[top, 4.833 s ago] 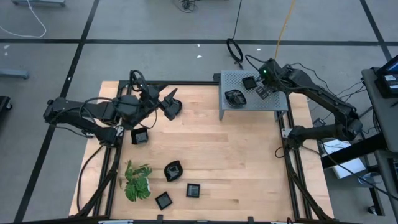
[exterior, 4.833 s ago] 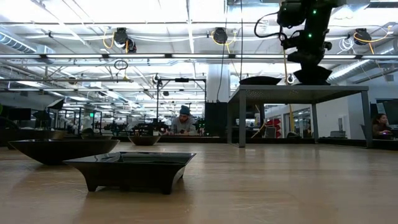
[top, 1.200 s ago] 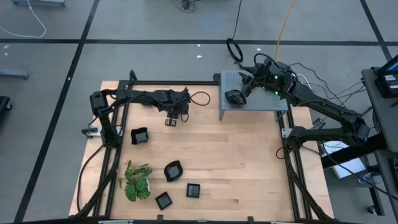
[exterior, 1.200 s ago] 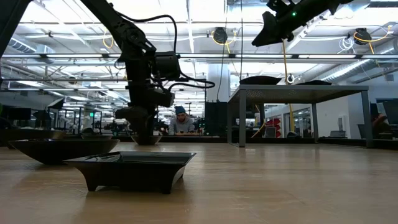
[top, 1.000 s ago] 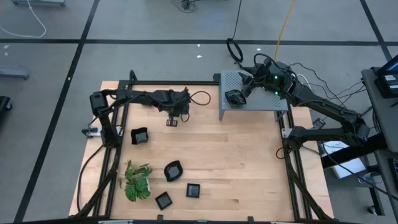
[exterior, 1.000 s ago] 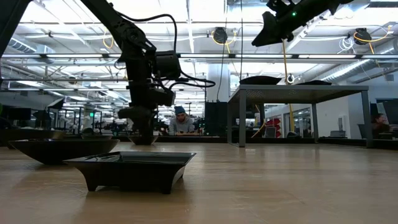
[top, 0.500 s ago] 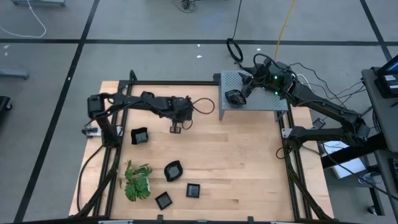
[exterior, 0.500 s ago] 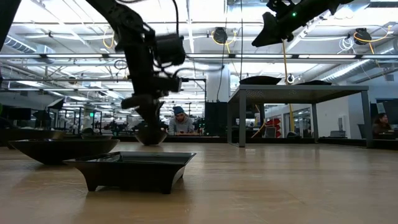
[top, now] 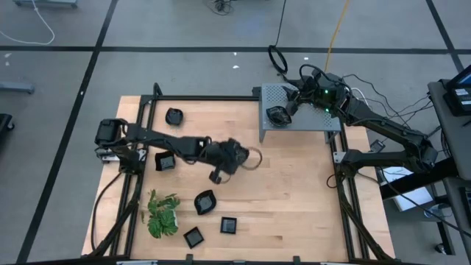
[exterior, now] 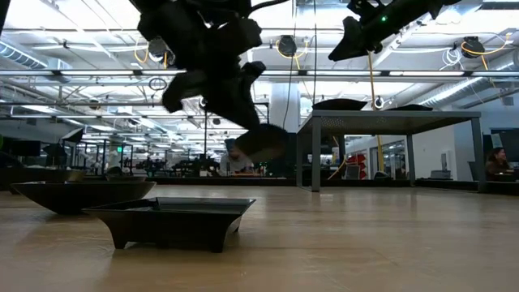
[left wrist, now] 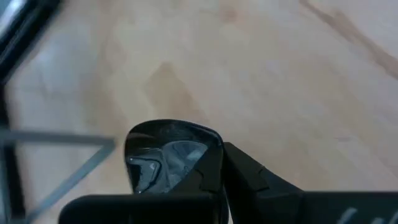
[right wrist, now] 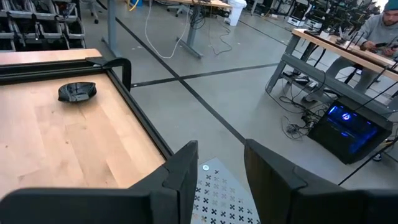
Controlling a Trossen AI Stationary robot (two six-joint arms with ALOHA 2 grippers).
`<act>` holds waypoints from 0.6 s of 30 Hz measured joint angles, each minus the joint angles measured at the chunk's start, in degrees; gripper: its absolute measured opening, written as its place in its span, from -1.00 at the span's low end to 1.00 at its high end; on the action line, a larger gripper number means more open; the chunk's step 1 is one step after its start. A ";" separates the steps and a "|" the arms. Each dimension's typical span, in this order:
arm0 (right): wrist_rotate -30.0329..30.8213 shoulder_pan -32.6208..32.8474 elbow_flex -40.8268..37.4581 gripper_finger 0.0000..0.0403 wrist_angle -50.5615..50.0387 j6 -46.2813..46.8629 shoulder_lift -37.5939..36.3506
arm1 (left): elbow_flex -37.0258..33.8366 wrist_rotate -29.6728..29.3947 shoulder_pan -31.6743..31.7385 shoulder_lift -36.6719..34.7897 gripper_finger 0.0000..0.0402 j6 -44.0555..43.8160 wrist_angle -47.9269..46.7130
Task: Pick & Place Mini shaped plates
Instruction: Stack the leaf-shaped plate on top of the other leaf-shaped plates
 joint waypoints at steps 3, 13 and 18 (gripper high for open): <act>-0.11 0.00 0.00 -0.41 0.00 0.68 0.00 | -0.04 -0.01 -1.76 1.22 -0.98 2.64 0.49; -3.72 0.06 -0.68 -0.41 0.21 5.70 0.00 | -0.04 0.02 -2.69 8.60 -0.98 3.31 7.14; -4.65 0.99 -3.36 -0.41 0.50 6.49 0.00 | -0.04 -0.04 -1.88 11.66 -0.93 3.55 14.96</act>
